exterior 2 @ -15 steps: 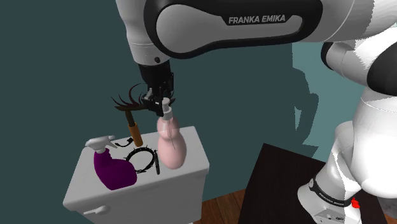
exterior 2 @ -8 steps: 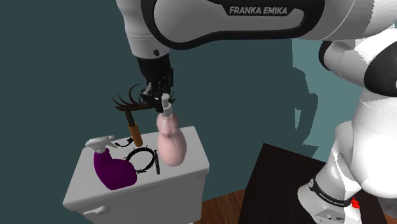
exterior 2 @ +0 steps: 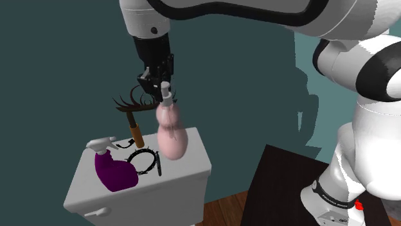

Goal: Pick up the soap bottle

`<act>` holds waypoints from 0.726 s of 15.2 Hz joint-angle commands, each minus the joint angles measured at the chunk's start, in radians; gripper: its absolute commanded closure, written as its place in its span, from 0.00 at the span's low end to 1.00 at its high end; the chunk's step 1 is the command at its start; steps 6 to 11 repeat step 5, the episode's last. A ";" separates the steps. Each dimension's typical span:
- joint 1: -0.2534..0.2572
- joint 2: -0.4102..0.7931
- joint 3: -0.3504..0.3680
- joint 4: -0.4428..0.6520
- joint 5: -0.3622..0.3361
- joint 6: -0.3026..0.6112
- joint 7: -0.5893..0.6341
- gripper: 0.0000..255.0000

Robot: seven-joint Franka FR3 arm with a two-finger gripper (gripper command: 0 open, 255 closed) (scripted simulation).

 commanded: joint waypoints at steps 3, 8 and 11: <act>0.020 0.053 -0.001 0.140 -0.018 -0.086 -0.009 1.00; 0.021 0.056 -0.001 0.145 -0.019 -0.089 -0.009 1.00; 0.021 0.056 -0.001 0.145 -0.019 -0.089 -0.009 1.00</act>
